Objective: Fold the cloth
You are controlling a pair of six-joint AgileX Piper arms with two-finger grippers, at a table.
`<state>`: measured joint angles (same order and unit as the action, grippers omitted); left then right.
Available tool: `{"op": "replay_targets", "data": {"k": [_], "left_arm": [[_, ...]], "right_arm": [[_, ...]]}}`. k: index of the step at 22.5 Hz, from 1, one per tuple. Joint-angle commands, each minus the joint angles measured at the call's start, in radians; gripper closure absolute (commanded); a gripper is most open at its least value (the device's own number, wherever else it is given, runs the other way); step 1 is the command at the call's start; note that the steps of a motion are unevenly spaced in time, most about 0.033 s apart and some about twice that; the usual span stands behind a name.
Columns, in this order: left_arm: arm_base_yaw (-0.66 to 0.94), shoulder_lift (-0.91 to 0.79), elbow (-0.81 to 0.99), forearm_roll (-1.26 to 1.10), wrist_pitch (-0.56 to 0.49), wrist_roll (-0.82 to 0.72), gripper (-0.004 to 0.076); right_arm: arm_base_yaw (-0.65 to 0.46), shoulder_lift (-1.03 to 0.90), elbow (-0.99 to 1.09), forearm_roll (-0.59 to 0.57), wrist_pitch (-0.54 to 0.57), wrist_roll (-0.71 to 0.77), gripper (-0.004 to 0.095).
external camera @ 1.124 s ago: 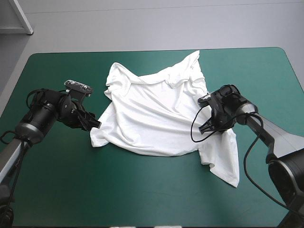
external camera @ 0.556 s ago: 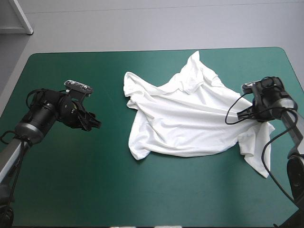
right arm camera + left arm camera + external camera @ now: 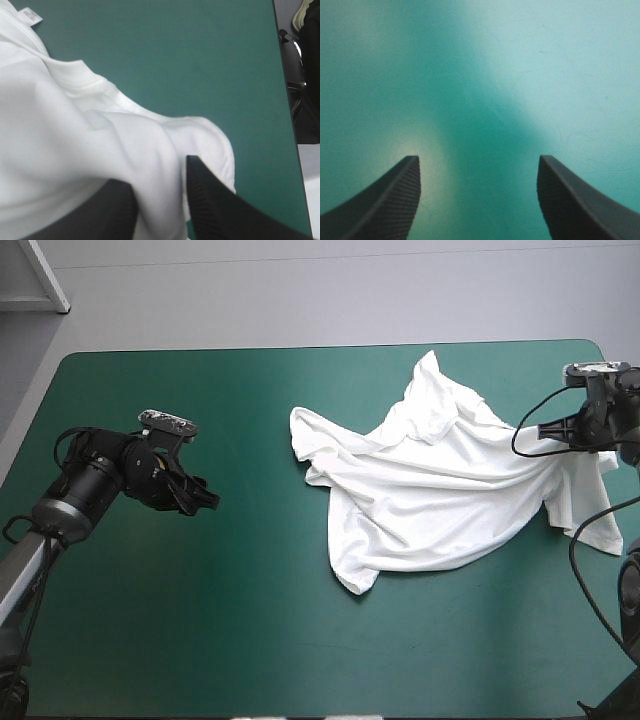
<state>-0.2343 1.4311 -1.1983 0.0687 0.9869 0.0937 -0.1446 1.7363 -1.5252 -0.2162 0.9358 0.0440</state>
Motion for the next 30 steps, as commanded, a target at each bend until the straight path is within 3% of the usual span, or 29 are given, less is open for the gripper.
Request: {"op": "replay_targets", "data": {"k": [1,3,7,9,11,14,19,22,30], "left_arm": [[0.000,-0.041,-0.028,-0.005,-0.023,0.003,0.0241],[0.000,-0.041,-0.028,-0.007,-0.021,0.019,0.0241],[0.000,-0.041,-0.028,-0.036,-0.021,0.021,0.0241],[0.000,-0.041,-0.030,-0.054,-0.033,0.030,0.0241],[0.000,-0.041,-0.029,-0.078,-0.071,0.056,0.0241],[0.000,-0.031,-0.064,-0.080,-0.104,0.056,0.0241],[0.000,0.084,-0.272,-0.139,-0.073,0.112,0.0241],[0.000,0.160,-0.387,-0.178,-0.056,0.130,0.0241],[-0.004,0.474,-0.809,-0.363,0.062,0.233,0.0241]], "right_arm": [[-0.005,-0.044,-0.052,-0.011,-0.007,-0.013,0.0270],[-0.005,-0.051,-0.058,-0.008,0.027,-0.001,0.0121],[-0.005,-0.097,-0.056,0.081,0.121,-0.015,0.0115],[-0.001,-0.125,-0.057,0.201,0.177,-0.058,0.0122],[0.051,-0.184,-0.043,0.356,0.232,-0.100,0.0192],[0.191,-0.253,0.009,0.366,0.232,-0.092,0.0276],[0.511,-0.307,0.133,0.335,0.221,0.005,0.0282],[0.605,-0.309,0.172,0.270,0.226,0.065,0.0282],[0.770,-0.311,0.212,0.264,0.226,0.165,0.0283]]}}
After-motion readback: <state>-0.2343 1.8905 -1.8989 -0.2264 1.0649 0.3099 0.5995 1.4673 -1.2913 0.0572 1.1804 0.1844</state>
